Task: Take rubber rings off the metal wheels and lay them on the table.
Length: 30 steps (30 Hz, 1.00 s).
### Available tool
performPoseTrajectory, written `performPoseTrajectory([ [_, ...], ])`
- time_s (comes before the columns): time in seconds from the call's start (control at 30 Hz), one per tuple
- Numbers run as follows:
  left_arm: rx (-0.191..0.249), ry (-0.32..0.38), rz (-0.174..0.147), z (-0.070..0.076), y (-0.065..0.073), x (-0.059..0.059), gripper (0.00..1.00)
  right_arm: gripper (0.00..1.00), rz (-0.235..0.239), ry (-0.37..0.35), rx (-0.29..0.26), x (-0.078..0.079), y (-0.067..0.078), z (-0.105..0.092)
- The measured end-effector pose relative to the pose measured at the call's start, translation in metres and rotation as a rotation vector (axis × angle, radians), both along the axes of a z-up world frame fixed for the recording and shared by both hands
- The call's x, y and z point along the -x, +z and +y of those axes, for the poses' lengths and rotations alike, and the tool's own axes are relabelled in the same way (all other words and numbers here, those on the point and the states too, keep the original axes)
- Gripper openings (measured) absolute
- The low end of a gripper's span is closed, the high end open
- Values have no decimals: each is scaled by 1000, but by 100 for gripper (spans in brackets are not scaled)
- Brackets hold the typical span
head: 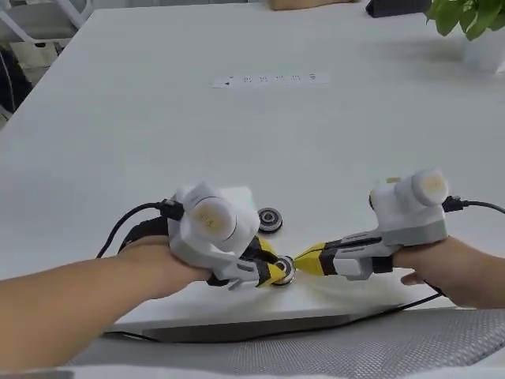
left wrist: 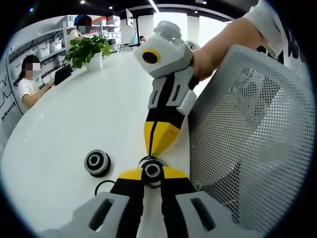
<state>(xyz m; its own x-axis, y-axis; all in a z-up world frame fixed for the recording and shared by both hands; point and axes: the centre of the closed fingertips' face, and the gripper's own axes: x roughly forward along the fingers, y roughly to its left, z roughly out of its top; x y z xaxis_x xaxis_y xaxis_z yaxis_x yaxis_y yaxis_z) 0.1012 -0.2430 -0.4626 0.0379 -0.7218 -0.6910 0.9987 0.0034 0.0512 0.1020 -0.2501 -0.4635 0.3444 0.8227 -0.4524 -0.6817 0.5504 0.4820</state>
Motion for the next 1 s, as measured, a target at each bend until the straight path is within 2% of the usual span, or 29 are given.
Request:
performPoseTrajectory([
  [1.0, -4, -6, -2, 0, 0, -1, 7, 0, -24, 42, -5, 2, 5, 11],
])
